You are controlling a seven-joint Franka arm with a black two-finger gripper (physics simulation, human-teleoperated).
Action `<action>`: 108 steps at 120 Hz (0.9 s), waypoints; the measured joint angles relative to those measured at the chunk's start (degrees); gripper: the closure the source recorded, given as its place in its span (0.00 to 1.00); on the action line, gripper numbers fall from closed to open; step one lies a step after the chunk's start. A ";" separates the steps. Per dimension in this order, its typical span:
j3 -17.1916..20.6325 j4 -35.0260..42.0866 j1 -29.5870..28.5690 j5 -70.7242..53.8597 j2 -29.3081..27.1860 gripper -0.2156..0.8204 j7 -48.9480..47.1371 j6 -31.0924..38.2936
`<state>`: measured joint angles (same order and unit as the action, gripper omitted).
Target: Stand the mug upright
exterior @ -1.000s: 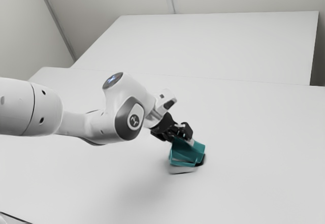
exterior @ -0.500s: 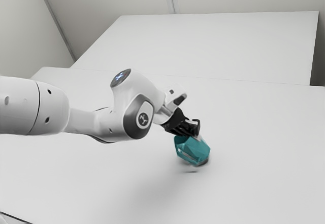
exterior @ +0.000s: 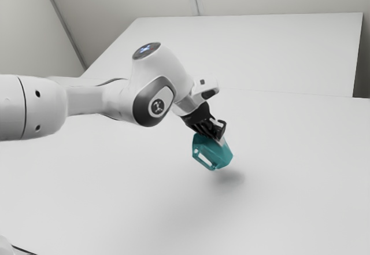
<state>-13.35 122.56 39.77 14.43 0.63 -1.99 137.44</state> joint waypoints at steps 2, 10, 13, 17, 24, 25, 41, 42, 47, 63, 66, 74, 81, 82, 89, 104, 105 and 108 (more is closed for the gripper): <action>-0.94 -0.61 0.67 -1.25 0.04 0.96 -0.13 -1.37; -4.13 -1.99 2.60 -5.53 0.12 0.96 -0.58 -6.02; -4.88 -2.23 2.75 -6.75 0.15 0.96 -0.72 -7.45; -5.43 -2.61 2.39 -8.37 0.30 0.96 -0.90 -9.16; -5.81 -3.26 0.70 -11.10 0.60 0.96 -1.23 -11.53; -5.82 -3.34 0.35 -11.47 0.62 0.96 -1.28 -11.82; -5.88 -3.76 -7.88 -15.60 0.87 0.96 -1.89 -15.08; -5.89 -3.78 -8.52 -15.77 0.92 0.96 -1.93 -15.22; -5.93 -4.06 -11.85 -16.46 1.36 0.96 -2.08 -15.84; -5.81 -6.17 -20.06 -17.58 3.98 0.96 -2.47 -17.30; -5.75 -6.54 -20.08 -17.67 4.40 0.96 -2.53 -17.57; -5.63 -7.48 -18.24 -17.83 5.40 0.96 -2.68 -18.14; -5.44 -8.21 -16.81 -17.81 6.19 0.96 -2.81 -18.57; -5.43 -8.26 -16.70 -17.81 6.25 0.96 -2.83 -18.63; -5.37 -8.32 -16.44 -17.79 6.55 0.96 -2.97 -18.94; -5.35 -8.13 -16.75 -17.76 7.30 0.96 -3.22 -19.36; -5.35 -8.13 -16.75 -17.76 7.40 0.96 -3.24 -19.38; -5.35 -8.12 -16.75 -17.76 7.66 0.96 -3.28 -19.43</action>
<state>-18.70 114.44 23.02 -3.33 8.29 -5.27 118.01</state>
